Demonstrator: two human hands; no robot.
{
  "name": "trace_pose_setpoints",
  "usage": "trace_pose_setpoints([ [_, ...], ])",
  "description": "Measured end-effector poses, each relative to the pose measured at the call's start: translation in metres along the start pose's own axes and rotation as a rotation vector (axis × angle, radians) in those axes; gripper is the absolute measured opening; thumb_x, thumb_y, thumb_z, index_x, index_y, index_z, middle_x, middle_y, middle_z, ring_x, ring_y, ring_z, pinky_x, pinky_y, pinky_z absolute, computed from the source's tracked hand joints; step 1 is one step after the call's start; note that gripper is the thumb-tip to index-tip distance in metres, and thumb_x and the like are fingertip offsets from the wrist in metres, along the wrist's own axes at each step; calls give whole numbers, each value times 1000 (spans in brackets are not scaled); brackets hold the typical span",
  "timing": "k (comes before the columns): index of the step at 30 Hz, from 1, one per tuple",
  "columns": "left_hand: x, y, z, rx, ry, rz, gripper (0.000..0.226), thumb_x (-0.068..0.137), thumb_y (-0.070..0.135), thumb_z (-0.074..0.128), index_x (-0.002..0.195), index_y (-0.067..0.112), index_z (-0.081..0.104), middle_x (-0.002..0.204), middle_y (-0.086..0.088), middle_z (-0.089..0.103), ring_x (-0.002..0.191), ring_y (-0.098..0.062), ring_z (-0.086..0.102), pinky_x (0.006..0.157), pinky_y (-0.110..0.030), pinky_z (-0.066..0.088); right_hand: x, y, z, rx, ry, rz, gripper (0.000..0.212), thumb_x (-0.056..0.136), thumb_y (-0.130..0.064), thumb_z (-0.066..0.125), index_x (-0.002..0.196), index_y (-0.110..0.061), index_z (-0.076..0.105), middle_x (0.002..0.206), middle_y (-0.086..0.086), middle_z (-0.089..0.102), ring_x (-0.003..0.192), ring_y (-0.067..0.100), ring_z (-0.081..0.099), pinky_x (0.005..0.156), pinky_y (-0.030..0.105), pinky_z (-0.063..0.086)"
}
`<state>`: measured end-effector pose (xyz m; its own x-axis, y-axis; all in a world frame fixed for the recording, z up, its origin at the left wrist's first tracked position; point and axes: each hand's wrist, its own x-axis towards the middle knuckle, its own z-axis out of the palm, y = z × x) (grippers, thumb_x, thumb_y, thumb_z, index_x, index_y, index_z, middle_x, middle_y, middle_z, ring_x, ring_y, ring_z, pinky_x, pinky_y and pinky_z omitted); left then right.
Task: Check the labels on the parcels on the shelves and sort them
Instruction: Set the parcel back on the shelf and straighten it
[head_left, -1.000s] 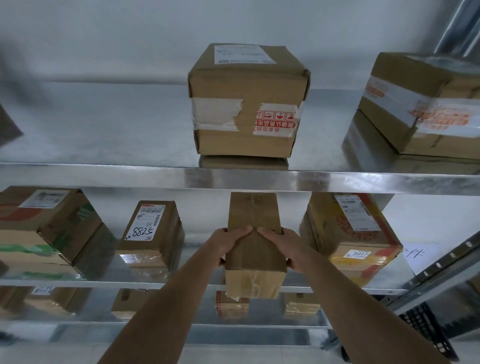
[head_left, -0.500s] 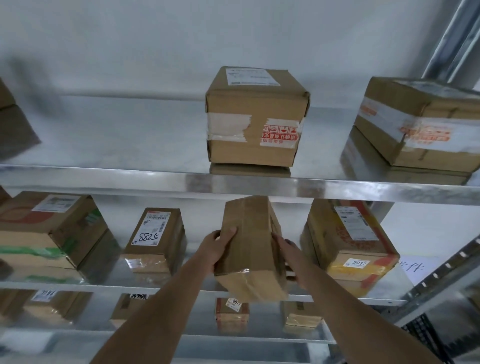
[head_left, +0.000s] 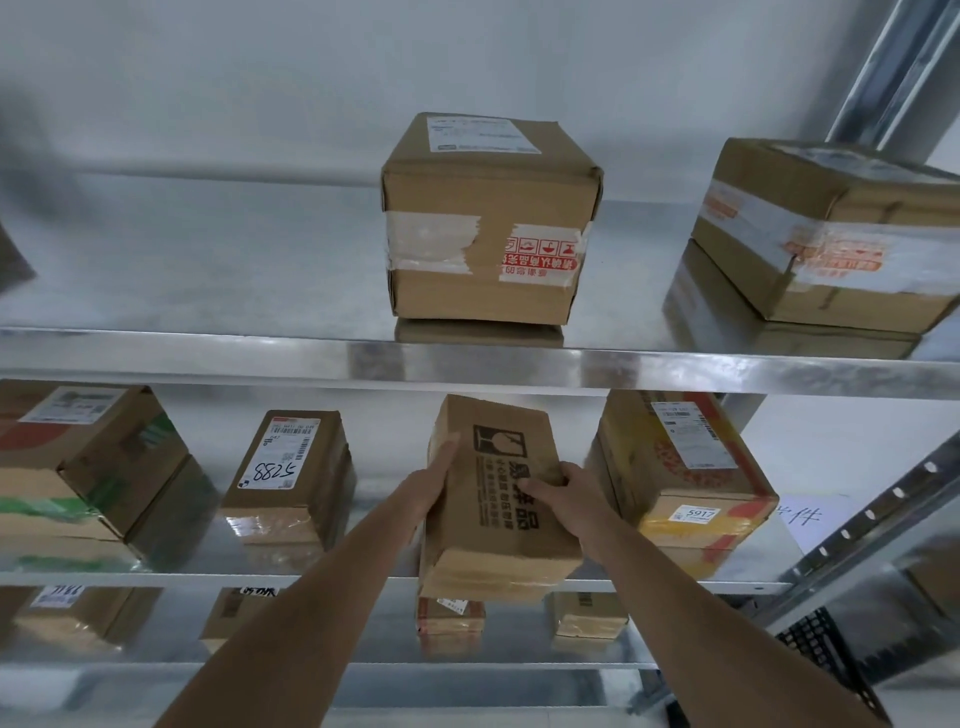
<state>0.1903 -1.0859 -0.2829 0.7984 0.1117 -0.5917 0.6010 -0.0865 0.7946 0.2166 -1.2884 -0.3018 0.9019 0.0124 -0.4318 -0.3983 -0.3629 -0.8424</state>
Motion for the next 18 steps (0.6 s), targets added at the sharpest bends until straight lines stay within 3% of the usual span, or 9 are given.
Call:
trace_pose_setpoints([
  [2,6,-6,-3,-3,-12,-23,71,89,71,55,124,10,60,119,-8,68,103,-23,62,95,-36,45,-2,0,1,17,-31,-14,52,83,-38,81,124,-23,52,118,1,69,105,23,67,94,44,56],
  [6,13,-13,-1,-70,-51,-26,54,82,44,80,120,9,63,104,-7,73,92,-22,69,84,-37,56,-8,-2,2,52,-106,-31,44,88,-34,77,124,-24,54,110,0,70,98,18,67,79,32,56],
  [10,24,-17,-4,14,-7,3,53,81,39,83,121,10,66,112,-8,74,86,-18,68,80,-34,56,-3,-1,7,30,-138,18,42,89,-41,75,124,-19,63,106,3,74,99,22,70,97,44,56],
  [13,29,-15,-6,85,19,19,52,79,44,83,118,14,66,115,-8,74,88,-19,69,82,-36,57,4,3,8,15,-142,94,55,86,-51,75,126,-15,64,109,5,75,99,23,71,90,40,58],
  [16,33,-16,-5,66,12,13,52,80,43,84,118,12,67,113,-10,75,100,-26,72,95,-44,57,8,6,9,43,-133,122,58,84,-54,75,123,-12,66,106,6,76,96,23,72,84,36,58],
  [18,34,-18,-5,16,-5,21,49,82,40,83,118,11,68,111,-10,76,99,-25,72,94,-43,57,8,6,11,61,-119,129,57,83,-54,75,121,-12,67,104,6,76,96,23,72,83,36,58],
])
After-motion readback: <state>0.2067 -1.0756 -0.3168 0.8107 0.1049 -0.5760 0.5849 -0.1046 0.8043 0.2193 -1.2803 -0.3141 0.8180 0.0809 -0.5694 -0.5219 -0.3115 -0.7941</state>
